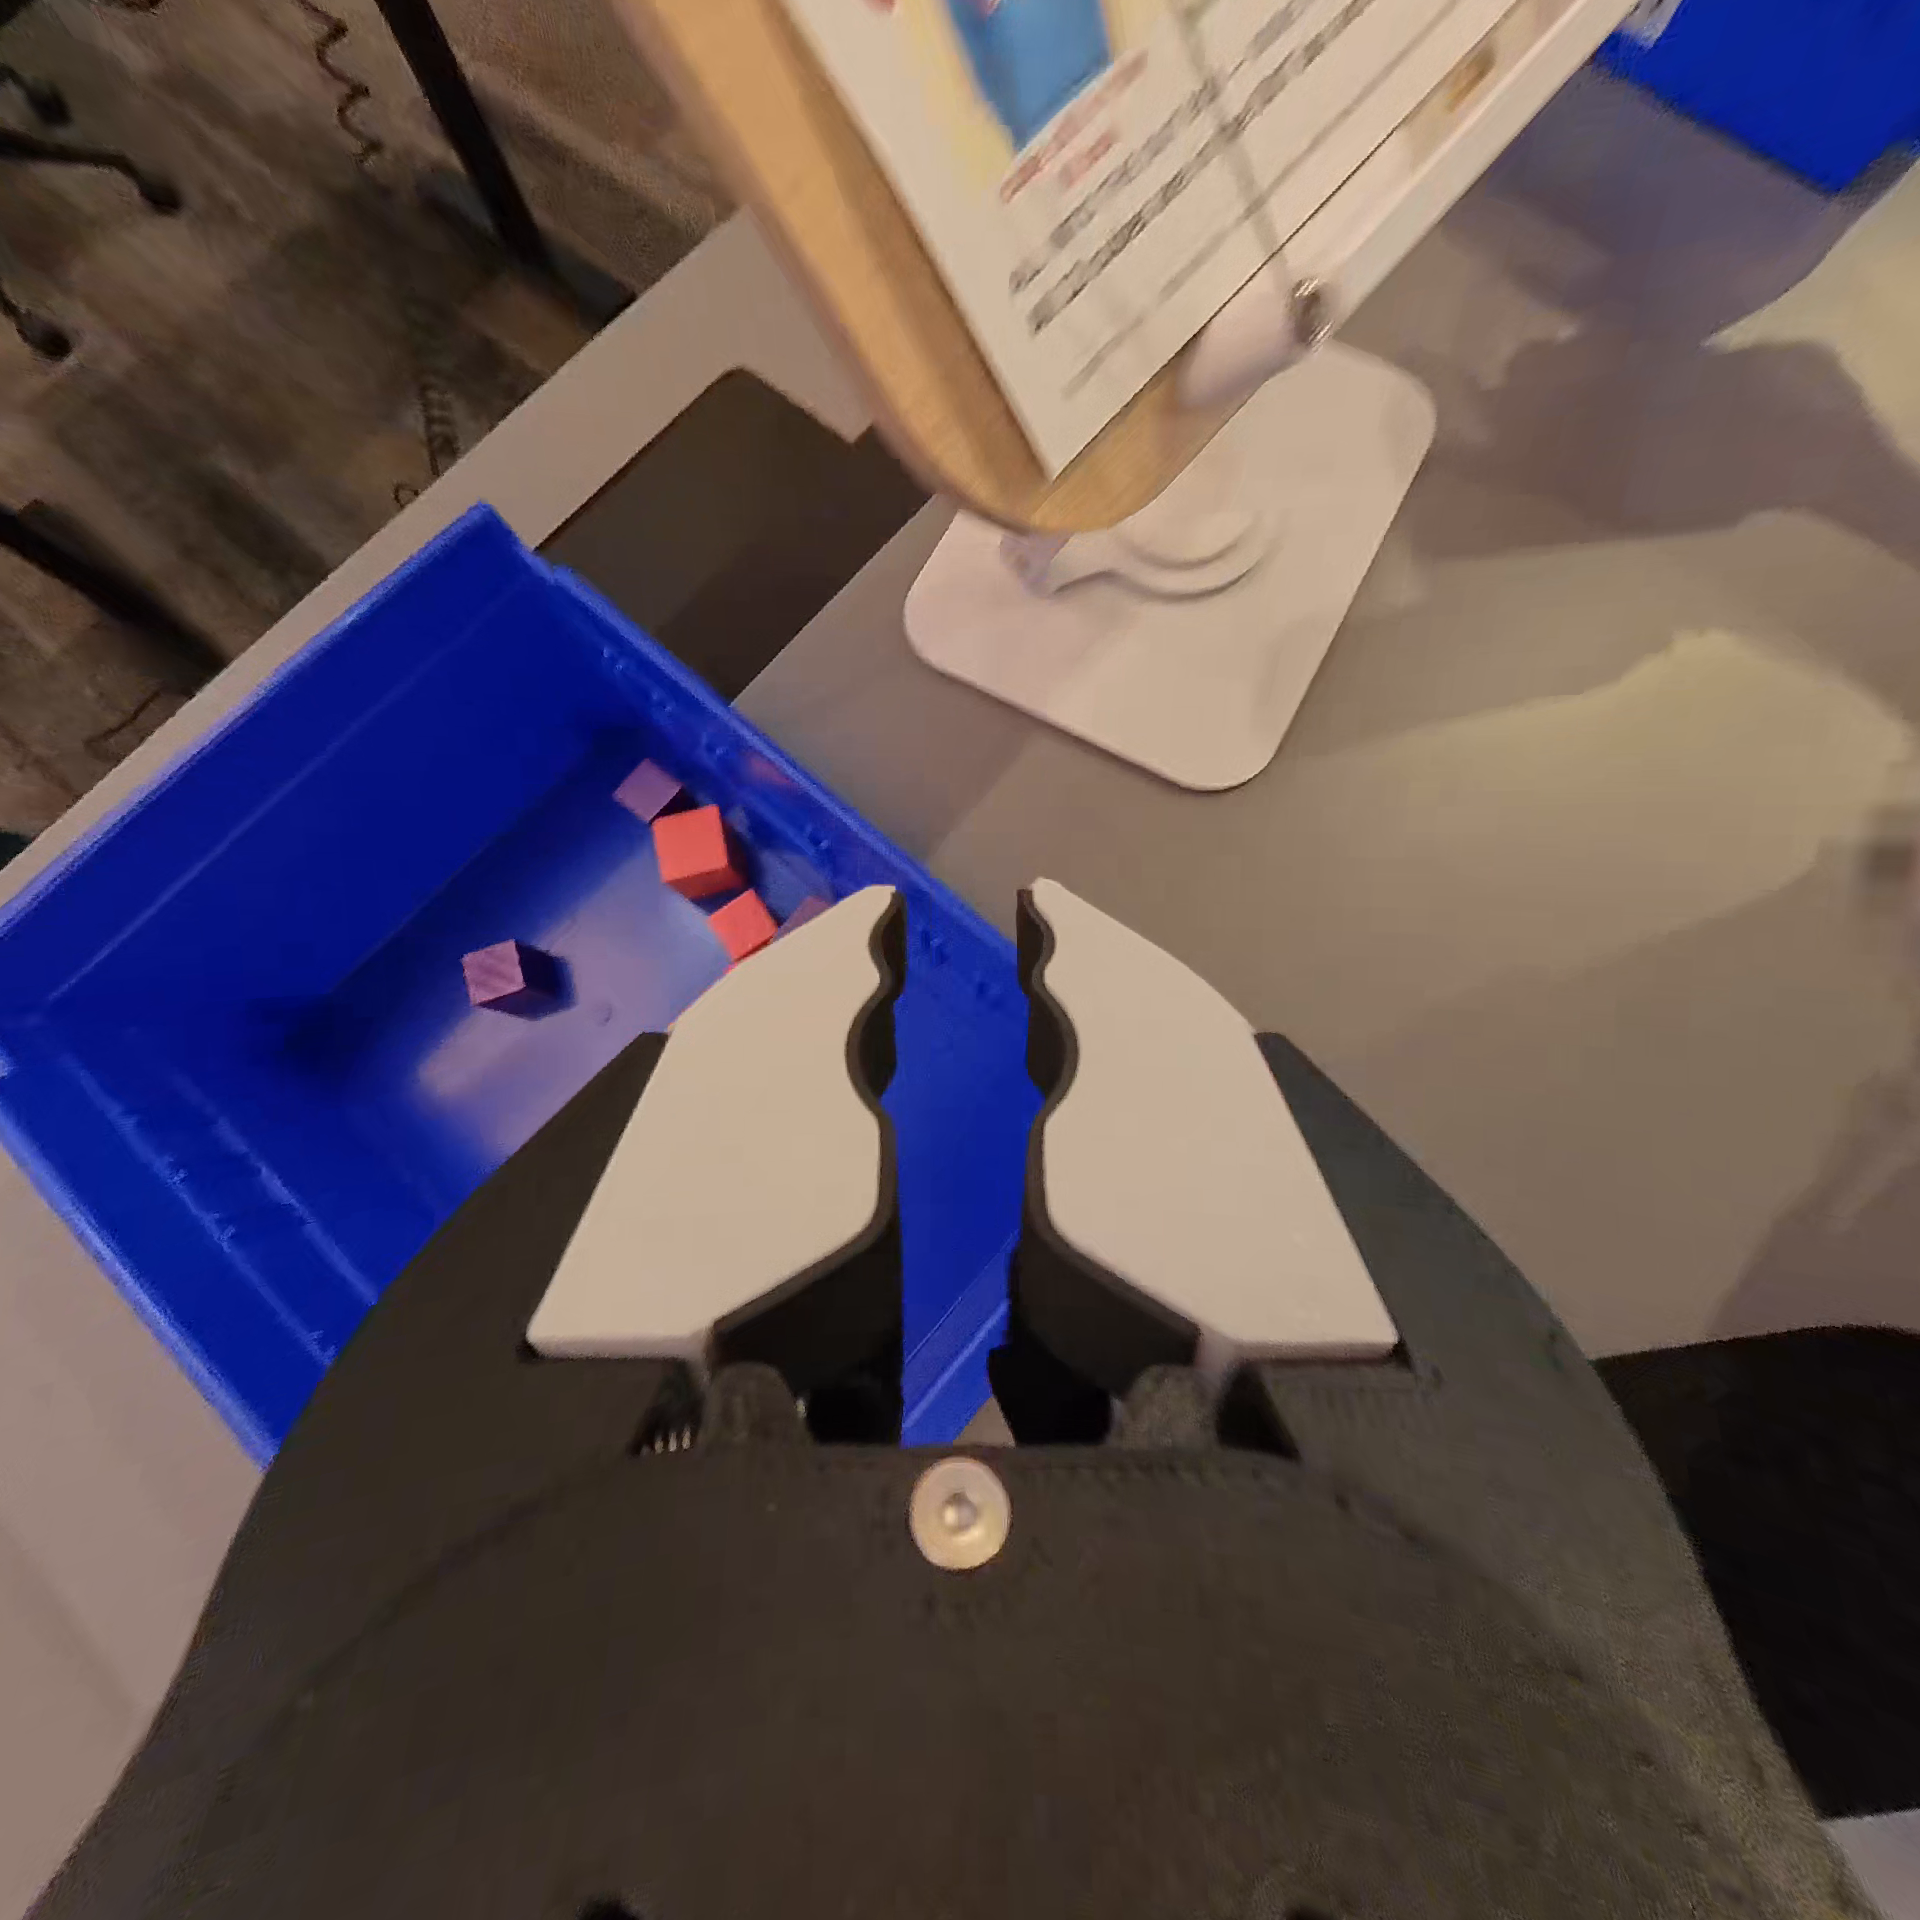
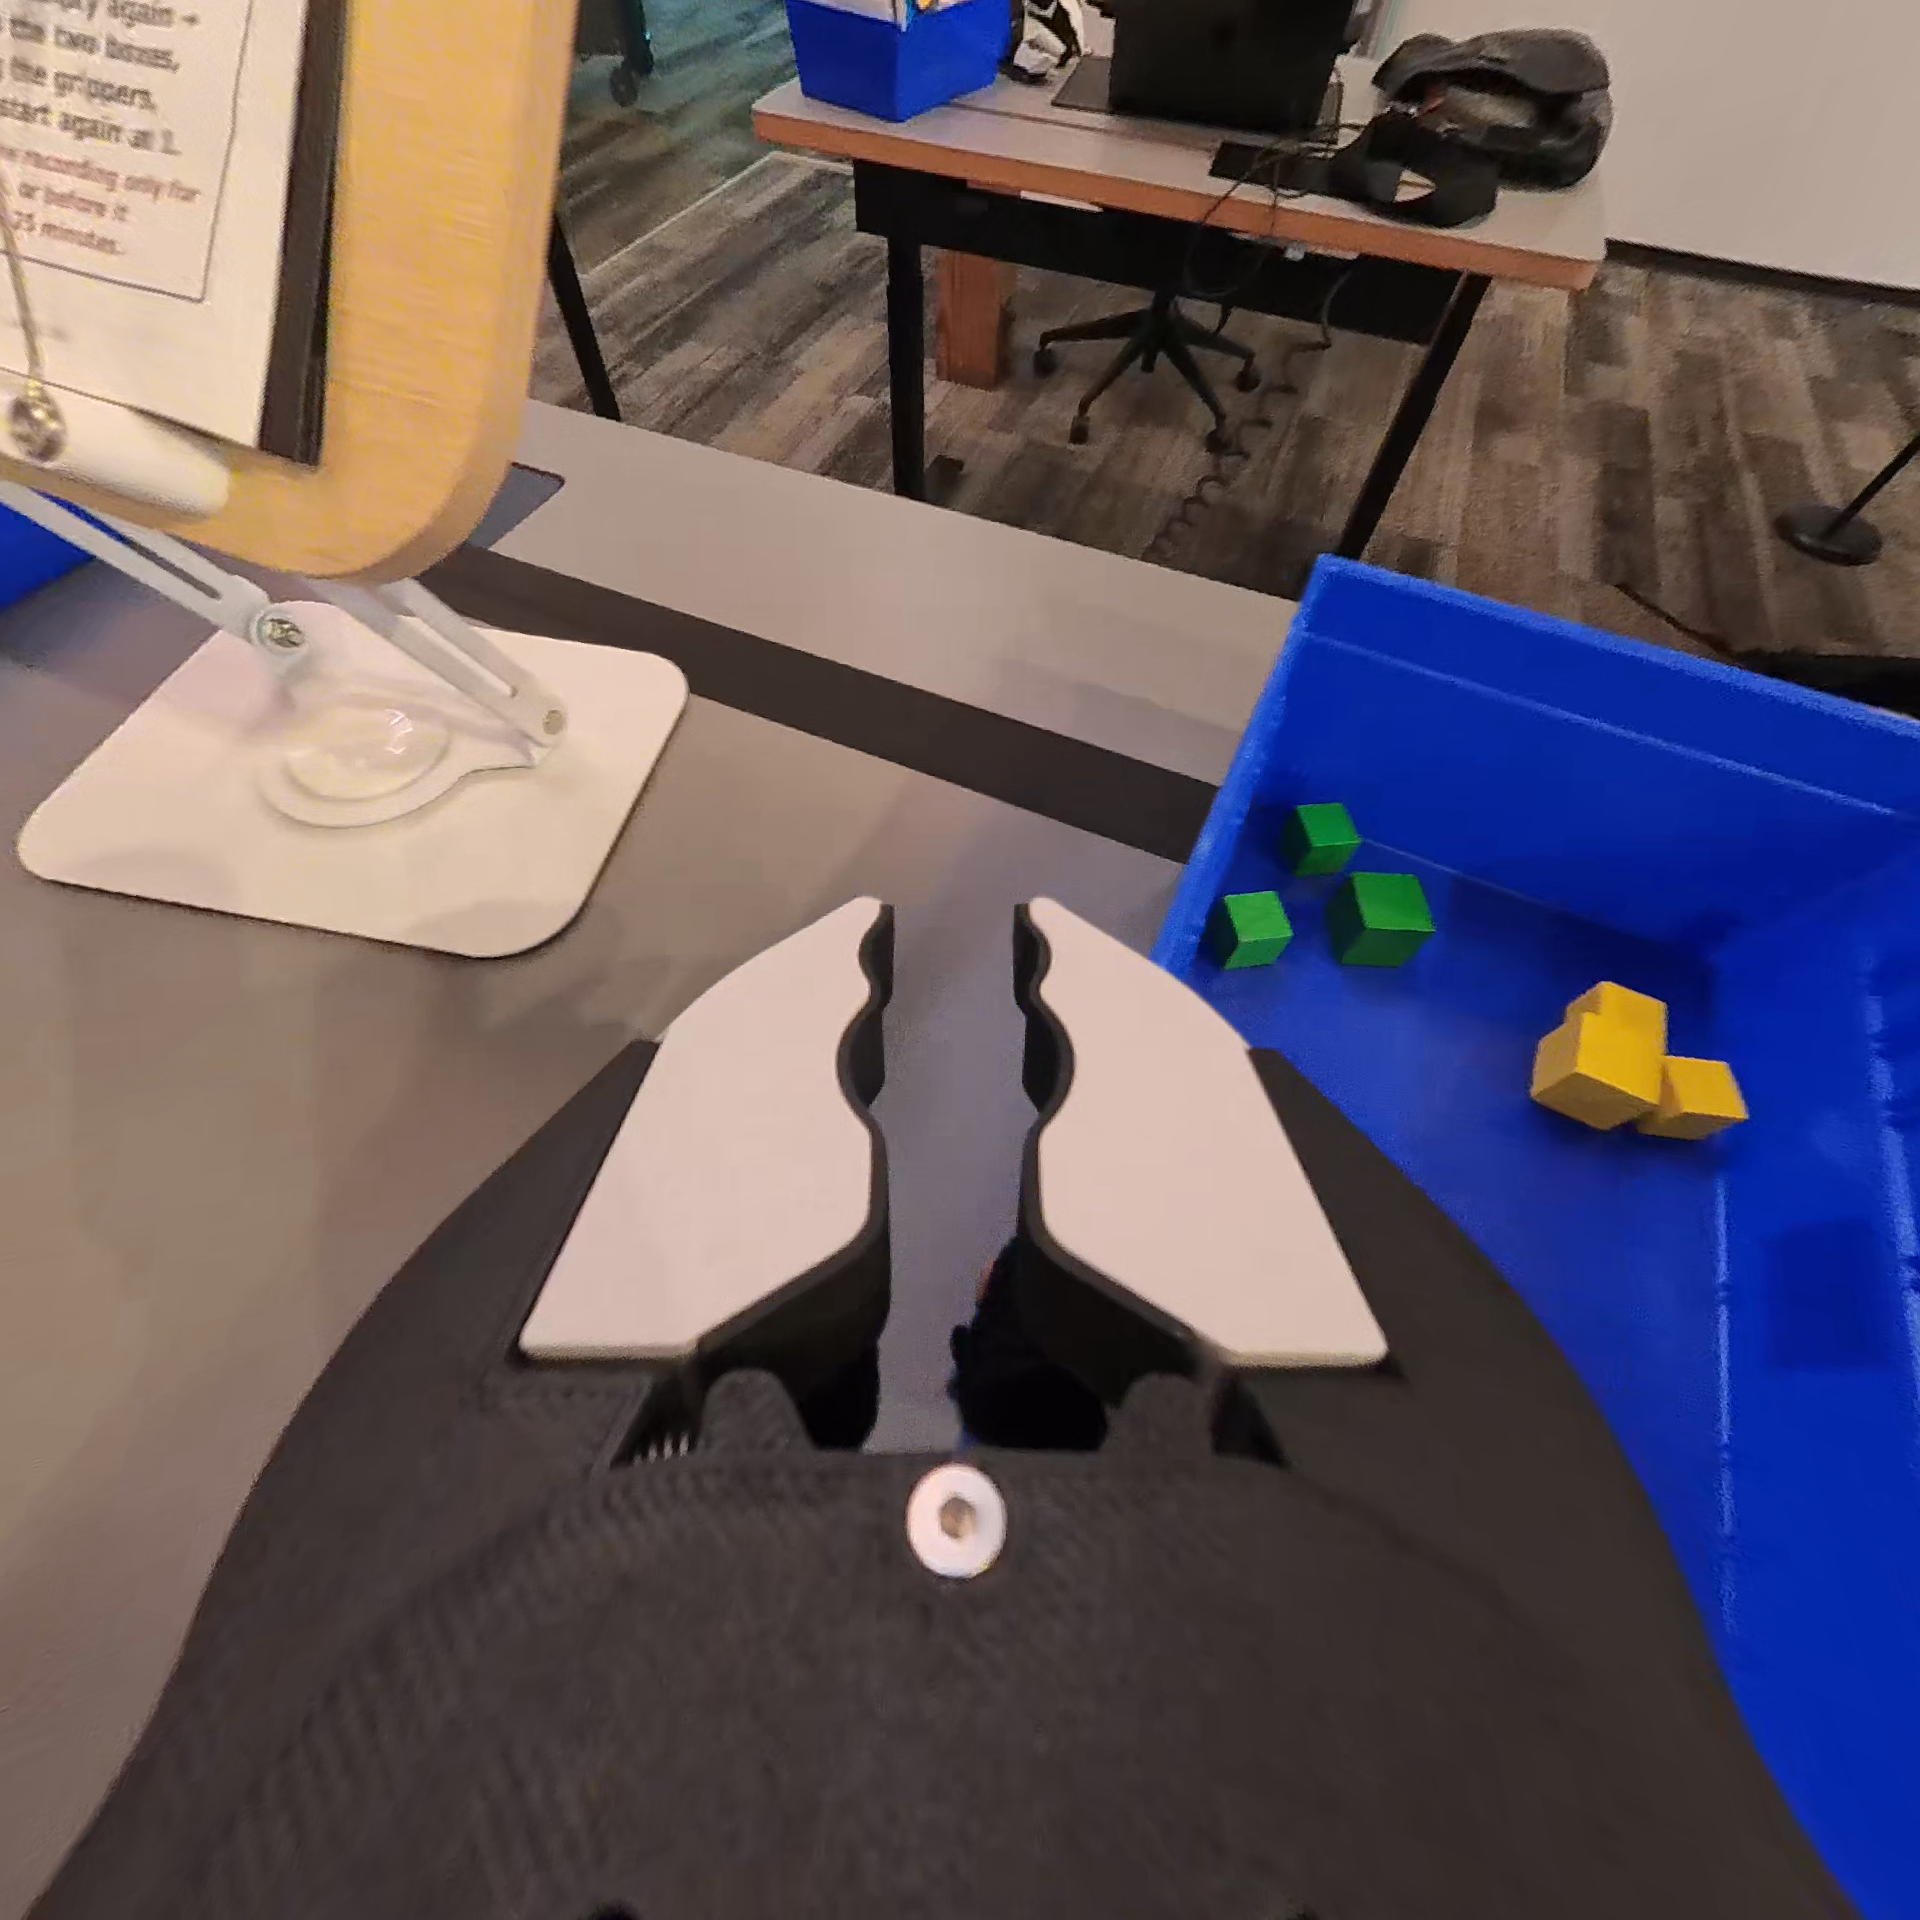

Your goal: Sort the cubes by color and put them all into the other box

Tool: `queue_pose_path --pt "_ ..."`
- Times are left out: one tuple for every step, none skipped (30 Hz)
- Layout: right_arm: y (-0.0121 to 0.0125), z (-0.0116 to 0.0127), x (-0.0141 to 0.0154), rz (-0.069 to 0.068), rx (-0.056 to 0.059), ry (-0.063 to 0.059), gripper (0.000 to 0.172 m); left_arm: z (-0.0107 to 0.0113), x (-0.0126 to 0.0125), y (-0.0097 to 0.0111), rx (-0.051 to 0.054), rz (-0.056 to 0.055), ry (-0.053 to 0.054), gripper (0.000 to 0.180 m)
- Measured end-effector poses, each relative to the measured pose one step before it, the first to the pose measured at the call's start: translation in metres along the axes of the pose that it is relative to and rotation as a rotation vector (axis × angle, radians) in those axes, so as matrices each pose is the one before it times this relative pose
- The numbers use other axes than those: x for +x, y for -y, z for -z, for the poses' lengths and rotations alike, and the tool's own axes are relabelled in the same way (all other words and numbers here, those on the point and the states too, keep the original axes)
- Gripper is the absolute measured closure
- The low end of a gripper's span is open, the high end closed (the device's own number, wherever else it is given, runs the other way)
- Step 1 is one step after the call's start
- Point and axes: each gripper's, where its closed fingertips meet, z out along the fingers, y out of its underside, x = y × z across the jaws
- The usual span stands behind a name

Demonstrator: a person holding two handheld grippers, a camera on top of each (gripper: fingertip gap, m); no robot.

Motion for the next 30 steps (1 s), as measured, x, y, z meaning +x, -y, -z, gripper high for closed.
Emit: queue_pose_path --pt "-0.00045 -0.00068 -0.00682 -0.0057 -0.0052 0.0185 0.150 -0.00306 -0.00496 -0.00585 -0.0200 -0.0042 0.0021 0.160" --pt "0.00053 -0.00068 -0.00789 -0.0070 -0.0027 0.0221 0.150 -0.00428 -0.00523 -0.00625 -0.0205 0.0015 -0.0012 0.159" --pt "0.00276 -0.00026 -0.00801 -0.0072 0.0098 0.0192 0.150 -0.00566 -0.00647 -0.00665 -0.0177 0.0059 0.0050 0.158" --pt "0.00377 -0.00032 -0.00866 -0.0079 0.0150 0.0244 0.150 -0.00706 -0.00505 -0.00647 -0.0128 0.0117 -0.0057 0.158" --pt "0.00287 -0.00101 -0.00820 -0.0092 0.0076 0.0252 0.150 -0.00821 -0.00347 -0.00627 -0.0115 0.0191 -0.0174 0.157" --pt "0.00137 -0.00173 -0.00619 -0.0090 -0.0014 0.0154 0.150 -0.00902 -0.00418 -0.00586 -0.0097 0.0224 -0.0119 0.154" --pt "0.00140 -0.00180 -0.00464 -0.0050 -0.0018 0.0063 0.150 -0.00989 -0.00481 -0.00619 -0.0113 0.0229 -0.0053 0.152" --pt "0.00227 -0.00117 -0.00434 -0.0013 0.0026 0.0044 0.151 -0.01004 -0.00461 -0.00589 -0.0137 0.0240 -0.0033 0.149" --pt "0.00230 -0.00111 -0.00515 -0.0005 0.0025 0.0089 0.151 -0.00969 -0.00442 -0.00483 -0.0111 0.0228 0.0022 0.148" --pt "0.00190 -0.00113 -0.00498 0.0024 -0.0002 0.0091 0.151 -0.00905 -0.00427 -0.00393 -0.0096 0.0185 0.0065 0.147" --pt "0.00141 -0.00110 -0.00393 0.0087 -0.0003 0.0023 0.151 -0.00859 -0.00476 -0.00448 -0.0167 0.0129 0.0142 0.146" --pt "0.00072 -0.00131 -0.00311 0.0111 -0.0034 -0.0008 0.151 -0.00801 -0.00535 -0.00546 -0.0291 0.0045 0.0229 0.144" --pt "0.00026 -0.00122 -0.00310 0.0090 -0.0050 0.0016 0.151 -0.00716 -0.00443 -0.00495 -0.0312 -0.0025 0.0230 0.143" --pt "0.00012 -0.00109 -0.00327 0.0063 -0.0054 0.0055 0.151 -0.00593 -0.00292 -0.00314 -0.0226 -0.0062 0.0173 0.143" --pt "0.00047 -0.00072 -0.00270 0.0058 -0.0015 0.0026 0.151 -0.00498 -0.00226 -0.00178 -0.0139 -0.0047 0.0138 0.144" --pt "0.00060 -0.00055 -0.00223 0.0065 0.0004 0.0013 0.151 -0.00407 -0.00218 -0.00084 -0.0095 0.0011 0.0127 0.144" --pt "0.00033 -0.00046 -0.00191 0.0056 -0.0013 0.0023 0.151 -0.00324 -0.00298 -0.00123 -0.0133 0.0046 0.0161 0.145" --pt "-0.00001 -0.00047 -0.00150 0.0032 -0.0017 0.0024 0.151 -0.00278 -0.00366 -0.00198 -0.0171 0.0026 0.0190 0.145" --pt "-0.00012 -0.00047 -0.00118 0.0006 -0.0009 0.0025 0.151 -0.00216 -0.00296 -0.00106 -0.0087 0.0016 0.0137 0.145" --pt "-0.00031 -0.00056 -0.00113 -0.0007 0.0000 0.0038 0.151 -0.00169 -0.00065 0.00076 0.0054 0.0049 -0.0015 0.145" --pt "-0.00051 -0.00055 -0.00071 -0.0003 -0.0010 0.0030 0.151 -0.00123 0.00045 0.00159 0.0114 0.0095 -0.0095 0.146" --pt "-0.00089 -0.00072 -0.00023 0.0002 -0.0025 0.0018 0.151 -0.00123 -0.00096 0.00076 0.0062 0.0118 -0.0011 0.148" --pt "-0.00080 -0.00068 -0.00020 -0.0007 -0.0026 0.0021 0.151 -0.00145 -0.00178 -0.00071 -0.0024 0.0102 0.0039 0.151" --pt "-0.00051 -0.00070 -0.00048 -0.0015 -0.0008 0.0033 0.151 -0.00175 -0.00049 -0.00138 -0.0066 0.0074 -0.0038 0.155" --pt "-0.00004 -0.00063 -0.00069 -0.0009 0.0011 0.0037 0.151 -0.00207 0.00013 -0.00098 -0.0028 0.0076 -0.0082 0.156" --pt "0.00041 -0.00050 -0.00108 -0.0001 0.0020 0.0047 0.152 -0.00176 -0.00044 -0.00048 0.0036 0.0080 -0.0017 0.157" --pt "0.00046 -0.00062 -0.00158 0.0005 0.0010 0.0066 0.152 -0.00058 -0.00129 -0.00010 0.0078 0.0085 0.0027 0.158" --pt "0.00109 -0.00052 -0.00165 0.0025 0.0015 0.0046 0.152 0.00108 -0.00310 -0.00081 0.0035 0.0034 0.0156 0.158" --pt "0.00278 -0.00014 -0.00229 0.0065 0.0099 0.0040 0.152 0.00285 -0.00311 -0.00046 0.0076 -0.0024 0.0199 0.158" --pt "0.00459 0.00039 -0.00479 0.0117 0.0158 0.0153 0.152 0.00457 0.00019 0.00084 0.0173 0.0044 -0.0019 0.158"
